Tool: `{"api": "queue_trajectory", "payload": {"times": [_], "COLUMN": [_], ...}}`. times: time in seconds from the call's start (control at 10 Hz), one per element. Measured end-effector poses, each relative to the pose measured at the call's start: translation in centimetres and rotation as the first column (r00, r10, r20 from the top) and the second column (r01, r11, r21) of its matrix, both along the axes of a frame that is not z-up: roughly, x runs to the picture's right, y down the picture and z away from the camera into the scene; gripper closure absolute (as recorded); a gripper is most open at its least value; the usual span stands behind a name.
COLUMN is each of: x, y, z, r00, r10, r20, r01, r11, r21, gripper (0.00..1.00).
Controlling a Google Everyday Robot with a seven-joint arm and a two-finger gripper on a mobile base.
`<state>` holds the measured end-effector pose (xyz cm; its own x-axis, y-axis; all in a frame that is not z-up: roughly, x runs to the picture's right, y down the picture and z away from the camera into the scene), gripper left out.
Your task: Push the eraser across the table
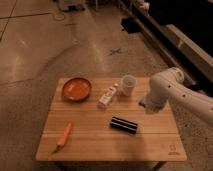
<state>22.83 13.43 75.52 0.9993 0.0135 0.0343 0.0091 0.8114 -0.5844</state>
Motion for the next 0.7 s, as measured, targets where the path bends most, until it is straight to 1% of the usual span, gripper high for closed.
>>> {"api": "queue_trajectory", "payload": {"times": [0.3,0.4,0.5,0.6,0.7], "x": [-0.3,-0.3,-0.5,-0.6,-0.6], "y": [0.4,0.5,0.7,1.0,1.2], "z": [1.2,1.4,1.8,2.3,2.7], "r00": [1.0,1.0,1.0,1.0,1.0], "r10": [0.004,0.004,0.006,0.008,0.007], "r20": [0.005,0.006,0.007,0.007,0.007], "r01": [-0.004,-0.004,-0.006,-0.008,-0.007], "r11": [0.9999,0.9999,0.9999,0.9998,0.9998], "r21": [-0.01,-0.012,-0.016,-0.018,-0.021], "gripper": [0.76,0.8,0.89,0.95,0.95]}}
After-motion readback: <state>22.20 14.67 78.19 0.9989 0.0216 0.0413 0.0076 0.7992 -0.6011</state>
